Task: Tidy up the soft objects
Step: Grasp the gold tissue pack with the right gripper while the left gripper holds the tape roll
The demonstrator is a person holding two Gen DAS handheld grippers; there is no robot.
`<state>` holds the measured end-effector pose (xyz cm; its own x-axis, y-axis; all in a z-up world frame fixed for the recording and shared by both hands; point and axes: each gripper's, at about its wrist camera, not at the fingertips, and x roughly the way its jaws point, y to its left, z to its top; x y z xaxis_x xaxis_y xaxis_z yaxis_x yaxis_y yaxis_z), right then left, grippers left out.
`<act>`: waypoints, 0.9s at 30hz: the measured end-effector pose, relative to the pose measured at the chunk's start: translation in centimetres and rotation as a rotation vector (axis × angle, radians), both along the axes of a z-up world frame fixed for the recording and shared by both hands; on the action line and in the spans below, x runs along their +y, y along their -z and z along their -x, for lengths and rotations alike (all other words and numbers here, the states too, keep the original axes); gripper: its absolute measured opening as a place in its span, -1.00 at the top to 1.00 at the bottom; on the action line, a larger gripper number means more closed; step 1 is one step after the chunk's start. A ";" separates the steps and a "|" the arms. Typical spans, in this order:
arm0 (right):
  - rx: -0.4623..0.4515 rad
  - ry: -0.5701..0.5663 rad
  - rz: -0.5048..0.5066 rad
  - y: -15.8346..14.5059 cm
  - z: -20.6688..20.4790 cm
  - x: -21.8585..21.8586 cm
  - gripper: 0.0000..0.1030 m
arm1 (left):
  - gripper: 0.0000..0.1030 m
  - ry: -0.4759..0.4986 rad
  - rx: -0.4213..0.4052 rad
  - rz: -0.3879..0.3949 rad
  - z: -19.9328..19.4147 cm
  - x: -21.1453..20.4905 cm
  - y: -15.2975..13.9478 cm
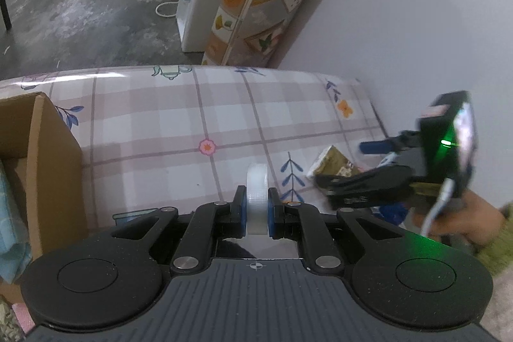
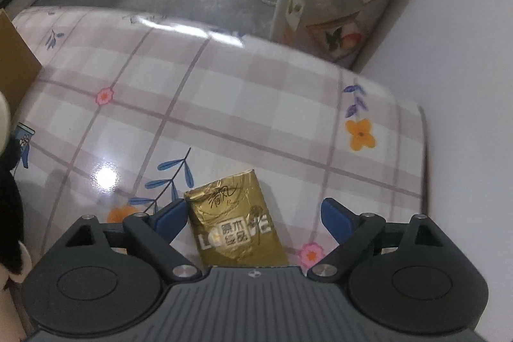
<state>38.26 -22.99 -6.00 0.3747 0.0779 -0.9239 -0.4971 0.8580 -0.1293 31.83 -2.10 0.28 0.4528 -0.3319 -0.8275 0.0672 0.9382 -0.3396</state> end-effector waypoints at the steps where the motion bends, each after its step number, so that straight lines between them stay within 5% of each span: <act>1: 0.019 0.000 0.000 0.3 -0.3 0.2 -0.41 | 0.79 0.002 -0.007 0.003 0.2 0.1 -0.1; 3: 0.035 -0.002 0.023 1.0 -0.4 0.5 -0.30 | 0.79 0.003 -0.013 0.003 0.5 0.2 -0.3; 6: 0.047 0.020 -0.036 0.4 -0.3 0.4 0.30 | 0.79 -0.007 -0.015 0.024 0.8 0.6 -0.8; 14: -0.140 0.041 -0.060 -4.7 4.4 1.0 0.31 | 0.79 -0.033 -0.093 0.055 4.5 2.3 -4.8; 27: -0.471 0.015 -0.483 -21.4 22.7 -0.2 0.31 | 0.79 -0.031 -0.242 0.121 17.8 6.8 -12.6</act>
